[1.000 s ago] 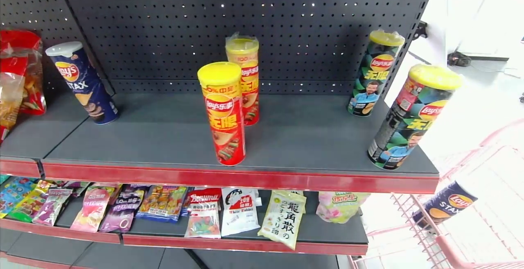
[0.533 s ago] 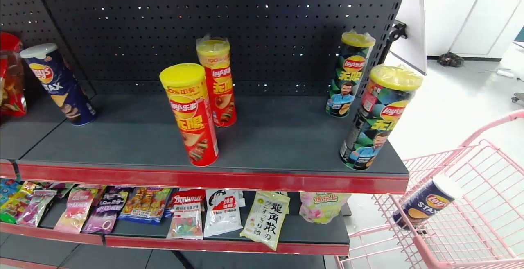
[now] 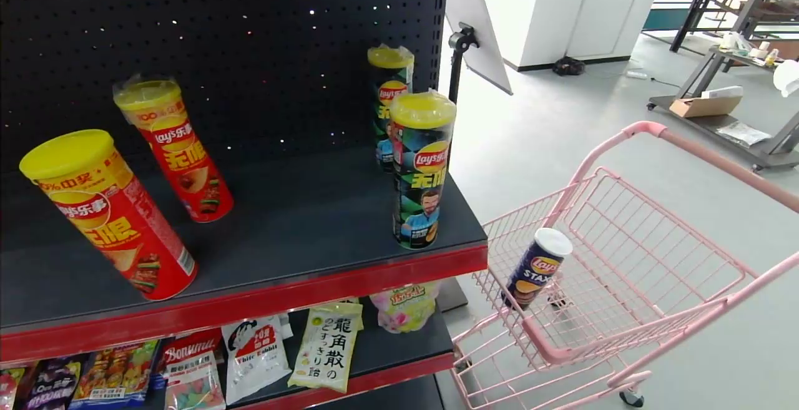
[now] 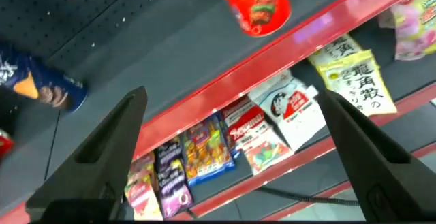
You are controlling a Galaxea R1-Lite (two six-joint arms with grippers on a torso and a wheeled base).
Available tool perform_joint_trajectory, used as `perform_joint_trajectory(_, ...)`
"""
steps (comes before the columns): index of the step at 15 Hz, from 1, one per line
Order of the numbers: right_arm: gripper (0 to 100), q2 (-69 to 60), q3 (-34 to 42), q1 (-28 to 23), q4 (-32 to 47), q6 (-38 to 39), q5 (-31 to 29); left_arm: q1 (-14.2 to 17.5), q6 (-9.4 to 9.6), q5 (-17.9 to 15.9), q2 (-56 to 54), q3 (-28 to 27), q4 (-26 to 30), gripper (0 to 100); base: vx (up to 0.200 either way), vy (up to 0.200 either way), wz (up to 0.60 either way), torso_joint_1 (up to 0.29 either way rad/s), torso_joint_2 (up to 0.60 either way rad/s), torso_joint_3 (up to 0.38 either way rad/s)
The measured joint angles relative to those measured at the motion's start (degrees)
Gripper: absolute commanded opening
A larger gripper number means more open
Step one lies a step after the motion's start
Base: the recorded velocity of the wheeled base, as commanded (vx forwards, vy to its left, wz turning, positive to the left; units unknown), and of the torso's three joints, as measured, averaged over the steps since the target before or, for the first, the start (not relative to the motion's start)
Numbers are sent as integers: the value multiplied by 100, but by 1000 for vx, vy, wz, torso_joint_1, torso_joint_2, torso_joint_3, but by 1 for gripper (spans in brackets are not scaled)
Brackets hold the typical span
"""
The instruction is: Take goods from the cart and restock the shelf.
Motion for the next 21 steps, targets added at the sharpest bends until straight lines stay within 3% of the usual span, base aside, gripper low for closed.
perform_joint_trajectory(6,100,-55,107,-16,-2,-9,-354,-2,-2,-5,-52,-2,17,100,0,0,0,-54,135,77)
perform_joint_trajectory(21,100,-317,410,-11,11,-126,-369,-5,4,-16,-262,46,22,100,0,0,0,-144,409,262)
